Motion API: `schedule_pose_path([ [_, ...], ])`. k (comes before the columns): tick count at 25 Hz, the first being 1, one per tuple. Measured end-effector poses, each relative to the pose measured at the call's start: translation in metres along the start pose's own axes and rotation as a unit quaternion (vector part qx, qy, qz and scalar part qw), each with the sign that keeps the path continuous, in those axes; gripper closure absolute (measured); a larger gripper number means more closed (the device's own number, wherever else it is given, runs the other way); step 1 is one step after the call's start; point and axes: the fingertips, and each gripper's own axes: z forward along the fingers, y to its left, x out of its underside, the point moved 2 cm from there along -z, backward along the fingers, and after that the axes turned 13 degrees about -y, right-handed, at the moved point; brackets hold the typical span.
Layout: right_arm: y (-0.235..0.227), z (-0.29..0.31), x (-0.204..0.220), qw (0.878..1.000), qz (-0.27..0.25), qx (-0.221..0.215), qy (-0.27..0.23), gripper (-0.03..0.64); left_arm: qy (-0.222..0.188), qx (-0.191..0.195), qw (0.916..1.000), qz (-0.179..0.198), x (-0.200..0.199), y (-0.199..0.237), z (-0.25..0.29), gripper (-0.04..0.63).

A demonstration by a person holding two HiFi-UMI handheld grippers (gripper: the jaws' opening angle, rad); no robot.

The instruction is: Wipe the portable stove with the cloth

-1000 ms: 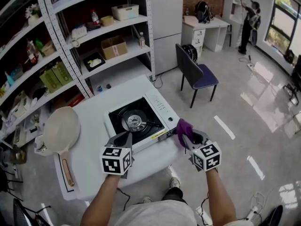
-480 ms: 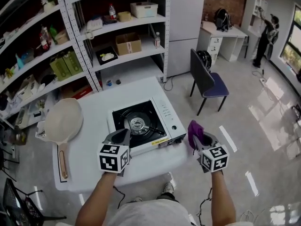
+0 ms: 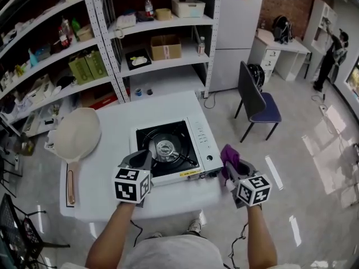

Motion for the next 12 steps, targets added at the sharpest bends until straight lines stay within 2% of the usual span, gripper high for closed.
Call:
schedule_pose_path([
  [7, -0.010, 0.033, -0.006, 0.999, 0.002, -0.032, 0.019, 0.555, -0.002, -0.023, 0.9997, -0.004, -0.001, 0.002, 0.007, 0.592],
  [12, -0.018, 0.058, -0.009, 0.998, 0.024, -0.047, 0.037, 0.555, -0.004, -0.042, 0.9991, -0.005, -0.003, 0.010, 0.008, 0.592],
])
